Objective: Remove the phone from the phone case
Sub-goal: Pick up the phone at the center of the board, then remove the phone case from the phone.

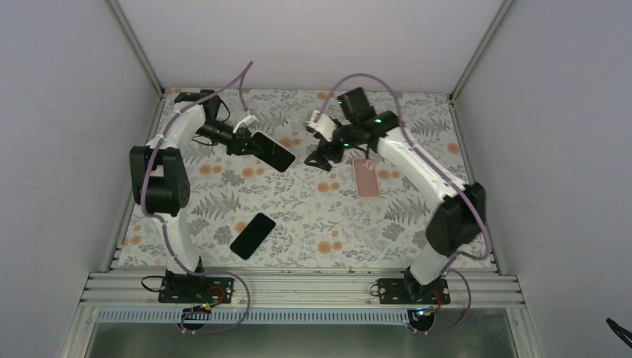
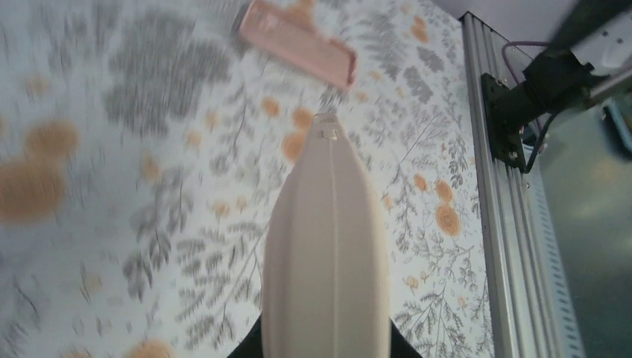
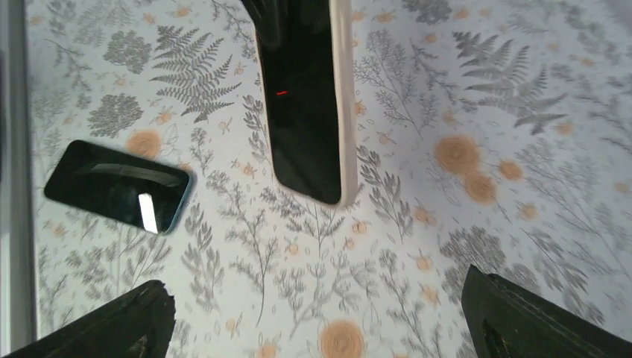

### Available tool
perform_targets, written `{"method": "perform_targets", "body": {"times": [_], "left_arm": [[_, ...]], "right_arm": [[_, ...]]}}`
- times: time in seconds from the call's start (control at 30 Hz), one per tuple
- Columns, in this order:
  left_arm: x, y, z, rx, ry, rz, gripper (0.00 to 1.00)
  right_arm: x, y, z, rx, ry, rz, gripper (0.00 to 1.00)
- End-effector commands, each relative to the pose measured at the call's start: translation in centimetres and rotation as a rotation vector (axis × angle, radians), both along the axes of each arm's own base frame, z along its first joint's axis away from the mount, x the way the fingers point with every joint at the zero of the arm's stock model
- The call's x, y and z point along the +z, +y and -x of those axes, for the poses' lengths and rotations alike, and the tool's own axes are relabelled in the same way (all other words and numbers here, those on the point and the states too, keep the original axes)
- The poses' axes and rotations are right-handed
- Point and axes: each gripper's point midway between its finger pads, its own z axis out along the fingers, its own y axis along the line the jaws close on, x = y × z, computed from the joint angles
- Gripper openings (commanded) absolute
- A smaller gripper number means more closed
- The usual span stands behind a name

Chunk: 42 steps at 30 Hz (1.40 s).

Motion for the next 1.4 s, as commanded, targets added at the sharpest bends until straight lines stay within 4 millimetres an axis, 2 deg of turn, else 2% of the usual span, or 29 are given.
{"method": "perform_targets", "body": {"times": [0.0,0.13,0.2,0.27,0.57,0.77,0.97,1.23,1.27,1.37], "left_arm": [[9.4,-2.7,2.4,-0.145,-0.37,0.18,0.02],[11.3,-4.2,4.2,-0.207,-0.443,0.194,0.02],[11.3,-4.7,4.8,-0.227,-0.445,0.194,0.02],[10.9,-5.0,5.3,-0.239,-0.433,0.196,0.02],[10.6,-5.1,6.8,-0.25,-0.415,0.211,0.02],[11.6,-5.1,7.0,-0.244,-0.433,0.214,0.02],[11.6,-5.2,6.7,-0.239,-0.424,0.215,0.02],[11.6,-5.3,6.3,-0.231,-0.42,0.22,0.02],[11.7,-5.3,6.3,-0.231,-0.422,0.223,0.02],[11.9,-5.3,6.3,-0.23,-0.42,0.228,0.02]], "right_arm": [[2.2,-1.6,4.0,0.146,-0.054,-0.12,0.98],[2.5,-2.4,3.9,0.152,-0.062,-0.165,0.92],[3.1,-2.6,3.4,0.143,-0.067,-0.193,0.91],[3.5,-2.7,2.8,0.133,-0.074,-0.214,0.87],[3.4,-3.7,0.1,0.075,-0.09,-0.212,0.81],[2.8,-3.6,0.5,0.1,-0.063,-0.224,0.8],[2.2,-3.4,1.7,0.146,-0.006,-0.233,0.8],[2.1,-3.0,1.5,0.148,0.002,-0.235,0.78],[1.0,-2.9,1.1,0.145,0.027,-0.224,0.78],[0.8,-2.7,0.9,0.143,0.026,-0.226,0.78]]}}
